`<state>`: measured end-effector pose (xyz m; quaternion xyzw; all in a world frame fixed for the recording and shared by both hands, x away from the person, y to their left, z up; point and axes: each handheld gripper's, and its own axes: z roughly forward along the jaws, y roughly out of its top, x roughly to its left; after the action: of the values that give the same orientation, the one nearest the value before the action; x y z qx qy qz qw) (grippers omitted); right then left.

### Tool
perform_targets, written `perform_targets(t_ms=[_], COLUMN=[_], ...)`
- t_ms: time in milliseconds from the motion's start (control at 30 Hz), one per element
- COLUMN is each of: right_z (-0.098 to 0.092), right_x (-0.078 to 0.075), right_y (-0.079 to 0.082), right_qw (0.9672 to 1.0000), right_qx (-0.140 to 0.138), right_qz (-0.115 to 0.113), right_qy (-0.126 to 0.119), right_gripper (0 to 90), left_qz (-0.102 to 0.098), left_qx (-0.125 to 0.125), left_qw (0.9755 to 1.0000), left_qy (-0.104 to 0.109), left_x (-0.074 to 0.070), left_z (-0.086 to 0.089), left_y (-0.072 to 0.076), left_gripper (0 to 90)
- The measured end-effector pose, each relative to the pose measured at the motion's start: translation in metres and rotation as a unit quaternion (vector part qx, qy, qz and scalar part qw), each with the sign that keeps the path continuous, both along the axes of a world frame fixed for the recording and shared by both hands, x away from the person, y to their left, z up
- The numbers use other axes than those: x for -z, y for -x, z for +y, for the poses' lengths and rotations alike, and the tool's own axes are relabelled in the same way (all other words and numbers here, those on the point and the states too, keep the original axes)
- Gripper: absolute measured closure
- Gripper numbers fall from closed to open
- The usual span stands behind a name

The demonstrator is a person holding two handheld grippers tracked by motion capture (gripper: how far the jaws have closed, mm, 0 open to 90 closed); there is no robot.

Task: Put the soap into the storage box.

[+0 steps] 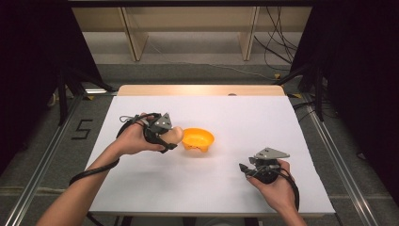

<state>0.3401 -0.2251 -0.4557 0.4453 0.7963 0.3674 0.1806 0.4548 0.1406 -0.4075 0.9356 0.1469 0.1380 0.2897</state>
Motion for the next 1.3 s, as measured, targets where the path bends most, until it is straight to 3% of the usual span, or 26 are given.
perform_targets(t_ms=[467, 500, 767, 1000, 1100, 1300], right_z=[0.000, 0.001, 0.000, 0.000, 0.001, 0.000], right_x=[0.000, -0.001, 0.000, 0.000, 0.000, 0.000], right_y=[0.000, 0.002, 0.000, 0.000, 0.001, 0.000], right_qw=[1.0000, 0.9999, 1.0000, 1.0000, 1.0000, 1.0000], right_qx=[-0.002, 0.007, -0.004, -0.003, -0.002, -0.003], right_qz=[-0.001, 0.009, -0.002, -0.001, 0.009, -0.001], right_qy=[0.005, -0.002, 0.005, 0.005, -0.003, 0.005], right_gripper=[52.7, 52.7, 52.7, 52.6, 52.6, 52.6], left_qz=[-0.007, -0.006, -0.009, -0.009, -0.008, -0.009], left_qx=[0.006, 0.006, 0.008, 0.010, 0.012, 0.013], left_qw=[1.0000, 1.0000, 0.9999, 0.9999, 0.9999, 0.9999], left_qy=[0.002, 0.002, 0.004, 0.004, 0.004, 0.004], left_x=[-0.006, -0.007, -0.008, -0.008, -0.009, -0.009], left_z=[-0.011, -0.012, -0.017, -0.019, -0.020, -0.023], left_y=[-0.006, -0.006, -0.011, -0.013, -0.014, -0.015], left_gripper=[32.5, 32.5, 32.5, 32.5, 32.5, 32.5])
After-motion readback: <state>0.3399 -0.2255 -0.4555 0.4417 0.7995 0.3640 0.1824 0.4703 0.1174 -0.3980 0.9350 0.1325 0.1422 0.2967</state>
